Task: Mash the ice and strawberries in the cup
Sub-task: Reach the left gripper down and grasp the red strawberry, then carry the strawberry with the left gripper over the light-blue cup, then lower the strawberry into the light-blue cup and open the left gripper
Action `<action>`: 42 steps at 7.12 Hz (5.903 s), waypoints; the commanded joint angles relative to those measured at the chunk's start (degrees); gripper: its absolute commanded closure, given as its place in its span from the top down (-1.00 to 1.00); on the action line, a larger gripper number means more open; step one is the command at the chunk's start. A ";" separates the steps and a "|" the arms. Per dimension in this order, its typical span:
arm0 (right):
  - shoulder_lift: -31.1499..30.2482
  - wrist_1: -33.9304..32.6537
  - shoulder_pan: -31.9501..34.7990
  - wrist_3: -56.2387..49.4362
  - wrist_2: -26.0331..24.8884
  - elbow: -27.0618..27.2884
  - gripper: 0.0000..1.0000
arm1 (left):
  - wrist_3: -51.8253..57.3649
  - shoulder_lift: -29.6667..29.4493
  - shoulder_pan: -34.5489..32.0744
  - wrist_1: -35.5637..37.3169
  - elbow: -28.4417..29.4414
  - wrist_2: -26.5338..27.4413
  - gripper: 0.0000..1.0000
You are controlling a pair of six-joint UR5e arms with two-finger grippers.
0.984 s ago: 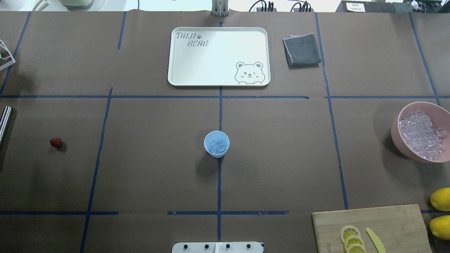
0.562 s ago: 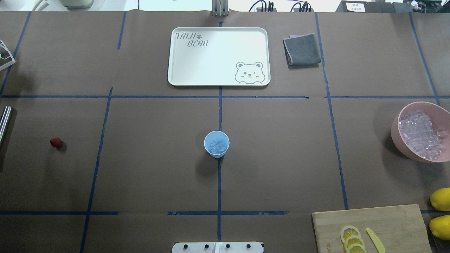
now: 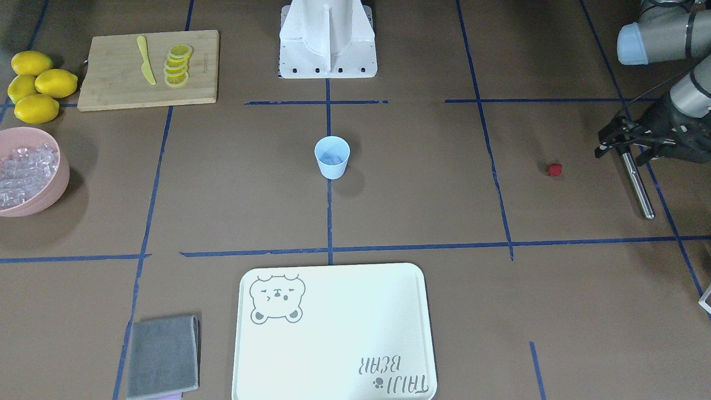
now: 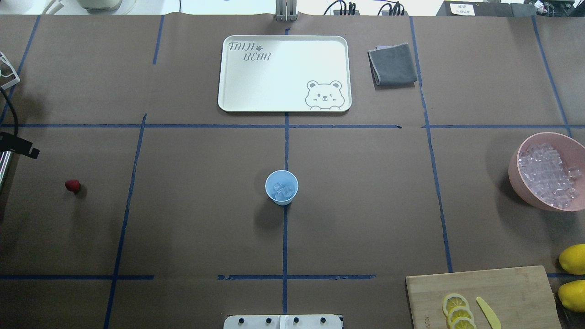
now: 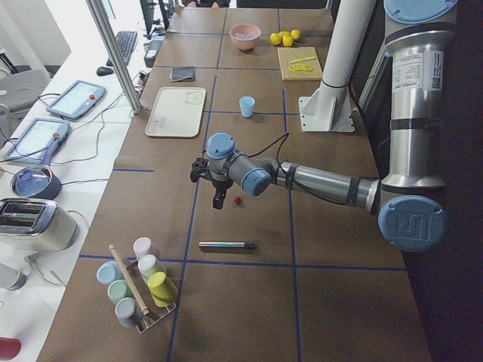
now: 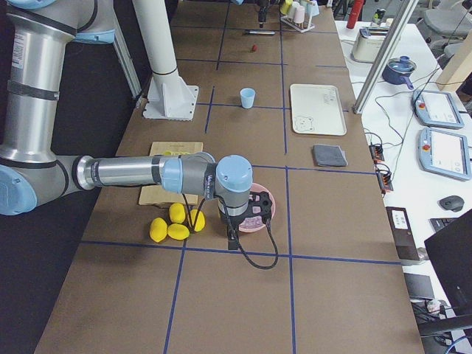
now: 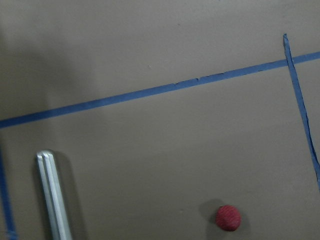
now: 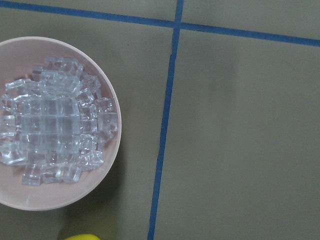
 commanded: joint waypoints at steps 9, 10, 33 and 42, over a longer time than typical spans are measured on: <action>-0.09 0.00 0.02 -0.09 -0.07 0.08 0.99 | -15.14 -1.36 13.93 -16.96 9.34 8.71 0.86; -0.09 0.00 0.02 -0.09 -0.07 0.08 0.99 | -15.14 -1.19 13.93 -16.78 9.16 8.44 -0.07; 0.00 1.67 -0.07 0.00 -0.16 -0.45 0.99 | -45.72 -53.48 36.26 31.56 7.05 26.20 -0.14; 0.18 1.76 -0.07 -0.09 -0.16 -0.97 0.99 | -18.82 -30.87 21.91 39.65 -14.37 16.59 0.98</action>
